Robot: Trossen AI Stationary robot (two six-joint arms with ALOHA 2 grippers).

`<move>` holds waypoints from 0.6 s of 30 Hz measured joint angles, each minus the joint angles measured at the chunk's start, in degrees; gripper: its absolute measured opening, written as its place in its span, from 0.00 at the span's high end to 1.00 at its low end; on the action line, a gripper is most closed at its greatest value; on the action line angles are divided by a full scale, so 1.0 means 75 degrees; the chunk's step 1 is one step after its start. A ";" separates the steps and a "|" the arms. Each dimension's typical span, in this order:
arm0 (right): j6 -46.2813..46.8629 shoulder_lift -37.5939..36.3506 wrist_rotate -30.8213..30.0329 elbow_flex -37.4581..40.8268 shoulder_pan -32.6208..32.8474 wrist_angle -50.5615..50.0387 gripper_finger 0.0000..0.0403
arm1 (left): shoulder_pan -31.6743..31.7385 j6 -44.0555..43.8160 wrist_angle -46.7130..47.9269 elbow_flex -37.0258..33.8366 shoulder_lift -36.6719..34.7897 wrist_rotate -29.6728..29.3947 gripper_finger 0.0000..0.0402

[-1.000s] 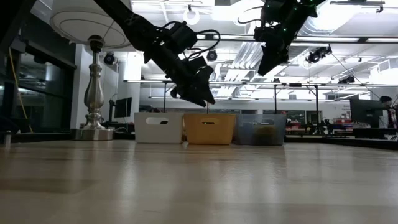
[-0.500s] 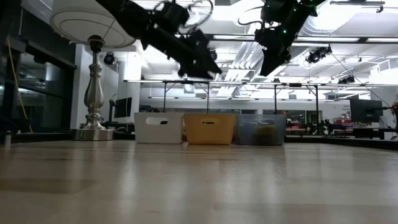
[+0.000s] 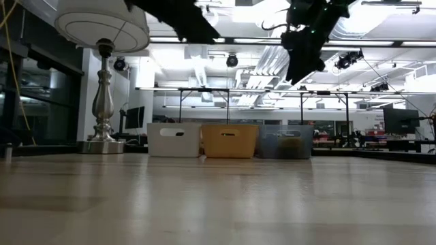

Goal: Pick and place Stapler, Stapler remover, tape
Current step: Return to Home Position

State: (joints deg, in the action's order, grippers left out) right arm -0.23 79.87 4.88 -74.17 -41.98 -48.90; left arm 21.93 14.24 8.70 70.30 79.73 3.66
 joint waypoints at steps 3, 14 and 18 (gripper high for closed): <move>-0.0014 -0.0214 0.0966 0.0000 0.0062 -0.0692 0.59 | -0.0349 0.0123 0.0394 -0.0227 -0.0579 -0.0409 0.29; 0.1374 -0.2833 0.1427 0.1789 0.0972 0.1280 0.59 | -0.1638 -0.0249 -0.0276 -0.3120 -0.3593 -0.1997 0.29; 0.2497 -0.4137 0.1956 0.3538 0.1180 0.3434 0.59 | -0.1628 -0.0457 -0.1302 -0.4434 -0.4756 -0.1731 0.29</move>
State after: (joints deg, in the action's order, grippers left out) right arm 18.50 48.84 19.55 -47.63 -33.13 -23.15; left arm 9.72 10.81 -1.07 37.04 44.06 -9.32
